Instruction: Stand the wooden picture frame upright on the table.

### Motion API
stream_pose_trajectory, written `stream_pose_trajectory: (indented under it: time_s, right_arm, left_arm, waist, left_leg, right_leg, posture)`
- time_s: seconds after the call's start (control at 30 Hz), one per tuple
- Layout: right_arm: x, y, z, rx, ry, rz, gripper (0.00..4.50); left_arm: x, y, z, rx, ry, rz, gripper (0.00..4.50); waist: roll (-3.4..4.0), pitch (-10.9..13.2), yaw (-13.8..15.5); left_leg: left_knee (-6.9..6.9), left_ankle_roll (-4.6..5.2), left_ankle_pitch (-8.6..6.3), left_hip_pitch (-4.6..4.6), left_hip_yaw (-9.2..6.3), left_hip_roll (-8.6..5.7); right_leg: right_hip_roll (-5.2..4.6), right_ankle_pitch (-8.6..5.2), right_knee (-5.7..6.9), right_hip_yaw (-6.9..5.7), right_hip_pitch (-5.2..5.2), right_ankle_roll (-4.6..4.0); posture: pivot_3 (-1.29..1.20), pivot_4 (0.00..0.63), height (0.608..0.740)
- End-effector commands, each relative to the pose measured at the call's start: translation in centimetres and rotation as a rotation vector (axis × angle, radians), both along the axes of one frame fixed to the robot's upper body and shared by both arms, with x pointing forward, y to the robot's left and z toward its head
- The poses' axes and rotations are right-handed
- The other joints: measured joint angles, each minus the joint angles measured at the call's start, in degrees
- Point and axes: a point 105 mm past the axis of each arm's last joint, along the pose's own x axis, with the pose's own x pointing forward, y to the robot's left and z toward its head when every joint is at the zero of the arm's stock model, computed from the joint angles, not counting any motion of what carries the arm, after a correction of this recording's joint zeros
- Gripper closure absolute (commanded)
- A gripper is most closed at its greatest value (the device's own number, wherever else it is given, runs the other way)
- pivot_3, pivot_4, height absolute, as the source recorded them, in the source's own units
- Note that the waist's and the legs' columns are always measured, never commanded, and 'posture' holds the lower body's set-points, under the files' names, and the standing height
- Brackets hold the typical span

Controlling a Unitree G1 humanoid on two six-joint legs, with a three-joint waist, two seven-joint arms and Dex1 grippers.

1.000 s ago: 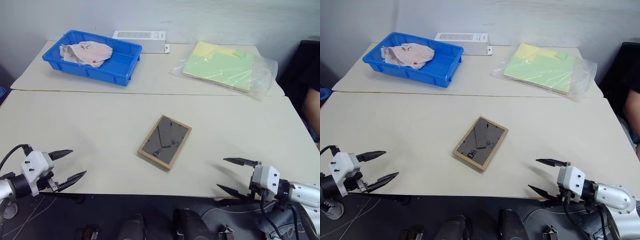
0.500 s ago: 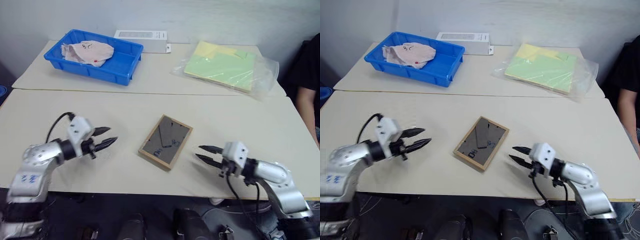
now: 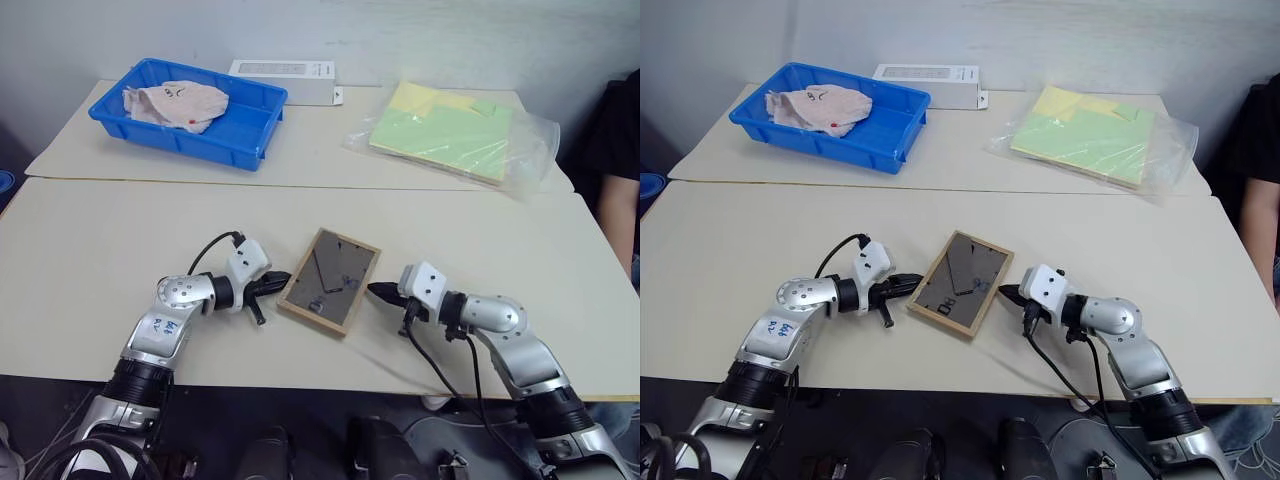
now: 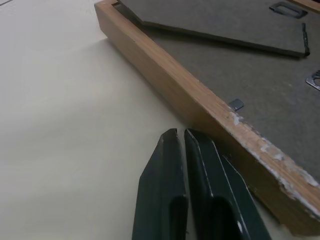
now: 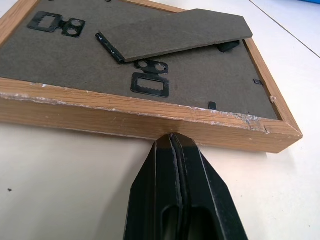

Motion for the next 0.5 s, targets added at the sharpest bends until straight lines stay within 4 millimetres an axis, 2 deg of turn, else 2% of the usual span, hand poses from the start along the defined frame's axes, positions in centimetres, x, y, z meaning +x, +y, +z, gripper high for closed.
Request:
stream_pose_trajectory:
  time_s: [0.03, 0.2, 0.37, 0.47, 0.5]
  right_arm:
    - [0.3, 1.3, 1.5, 0.02, -0.056, 0.052, 4.5]
    - [0.9, 1.4, 1.5, 0.003, -0.047, 0.062, 4.5]
    - [1.0, 0.8, 1.4, -0.023, -0.042, 0.066, 4.5]
    - [0.7, -0.1, 2.0, -0.038, -0.052, 0.071, 4.5]
    - [0.5, -0.4, 2.2, -0.043, -0.053, 0.08, 4.5]
  left_arm:
    - [-1.4, -1.0, 0.4, -0.036, -0.004, -0.064, 4.27]
    - [-2.4, -0.2, 0.0, -0.038, 0.015, -0.033, 4.27]
    - [-2.7, 2.3, -0.3, -0.041, 0.074, 0.061, 4.27]
    - [-3.9, 4.1, 0.8, -0.222, 0.34, 0.153, 3.74]
    - [-4.5, 4.2, 1.2, -0.275, 0.44, 0.157, 3.39]
  waist:
    - [0.0, 0.0, 0.0]
    - [0.0, 0.0, 0.0]
    - [0.0, 0.0, 0.0]
    - [0.0, 0.0, -0.2]
    - [0.0, 0.0, -0.2]
  left_leg:
    - [0.0, 0.0, 0.0, 0.01, 0.01, 0.0]
    - [0.0, 0.0, 0.0, 0.02, 0.0, 0.01]
    - [0.0, 0.01, -0.01, 0.02, -0.01, 0.01]
    - [-0.01, 0.0, -0.01, 0.02, -0.01, 0.04]
    - [-0.02, 0.01, -0.01, 0.02, -0.02, 0.04]
  right_leg:
    - [-0.01, 0.0, 0.01, 0.02, 0.0, 0.0]
    - [-0.02, 0.0, 0.03, 0.02, 0.0, 0.0]
    - [-0.03, 0.0, 0.05, 0.02, 0.0, 0.0]
    - [-0.02, 0.0, 0.05, 0.03, -0.01, 0.0]
    - [-0.03, 0.0, 0.07, 0.04, -0.01, 0.0]
  posture:
    - [0.0, 0.15, 0.74]
    - [0.0, 0.15, 0.74]
    - [0.0, 0.15, 0.74]
    - [0.0, 0.15, 0.74]
    - [0.0, 0.15, 0.74]
